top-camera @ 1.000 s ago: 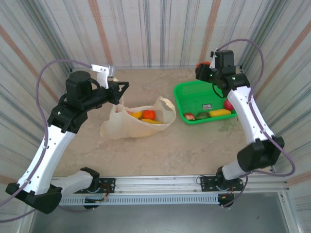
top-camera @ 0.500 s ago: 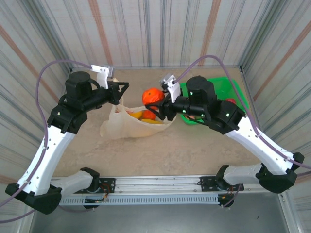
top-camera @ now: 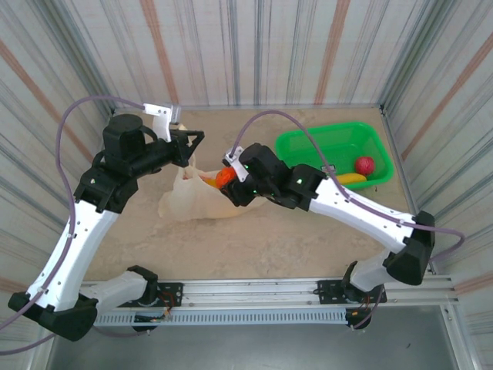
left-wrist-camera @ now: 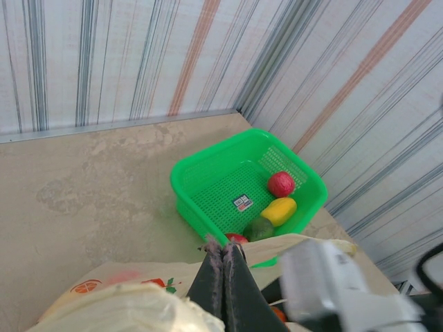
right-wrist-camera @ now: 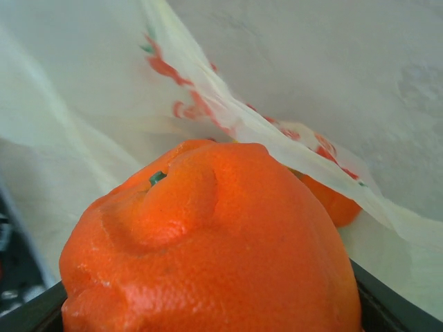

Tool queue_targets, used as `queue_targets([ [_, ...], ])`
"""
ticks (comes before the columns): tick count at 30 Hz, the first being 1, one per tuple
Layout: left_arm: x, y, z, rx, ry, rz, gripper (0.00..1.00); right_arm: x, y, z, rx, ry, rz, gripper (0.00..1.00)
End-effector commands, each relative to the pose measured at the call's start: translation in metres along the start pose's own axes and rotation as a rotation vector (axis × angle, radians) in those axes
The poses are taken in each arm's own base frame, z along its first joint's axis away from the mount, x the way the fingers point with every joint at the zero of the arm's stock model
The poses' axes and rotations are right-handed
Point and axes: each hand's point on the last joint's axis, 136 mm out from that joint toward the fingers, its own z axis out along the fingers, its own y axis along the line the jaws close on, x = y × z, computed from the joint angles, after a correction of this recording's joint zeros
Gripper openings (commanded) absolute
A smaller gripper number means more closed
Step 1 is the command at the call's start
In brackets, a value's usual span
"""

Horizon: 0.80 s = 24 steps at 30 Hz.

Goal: Place the fake fruits into the plastic bag and tie a complex knot

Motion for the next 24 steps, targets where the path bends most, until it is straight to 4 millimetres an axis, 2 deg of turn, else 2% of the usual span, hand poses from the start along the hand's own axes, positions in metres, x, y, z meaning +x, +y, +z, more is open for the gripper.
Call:
queue_targets([
  [1, -0.004, 0.002, -0.007, -0.013, -0.027, 0.010, 0.00, 0.000, -0.037, 0.002, 0.161, 0.024, 0.086, 0.61],
  [4, -0.004, 0.001, -0.008, -0.011, -0.030, 0.012, 0.00, 0.011, -0.055, 0.012, 0.213, 0.085, 0.128, 0.60],
  [6, -0.005, 0.001, -0.008, -0.012, -0.031, 0.013, 0.00, 0.018, -0.058, 0.019, 0.216, 0.118, 0.129, 0.60],
  [9, -0.005, 0.002, -0.008, -0.013, -0.031, 0.012, 0.00, 0.025, -0.051, 0.028, 0.176, 0.155, 0.117, 0.61],
  [14, -0.006, 0.001, -0.005, -0.008, -0.028, 0.012, 0.00, 0.030, -0.029, 0.044, 0.056, 0.200, 0.110, 0.64],
  [19, -0.008, 0.000, -0.005, -0.003, -0.031, 0.013, 0.00, 0.019, -0.016, 0.061, 0.009, 0.204, 0.116, 0.67],
  [24, -0.008, 0.001, -0.006, -0.012, -0.033, 0.016, 0.00, 0.008, -0.011, 0.070, -0.011, 0.183, 0.141, 0.80],
])
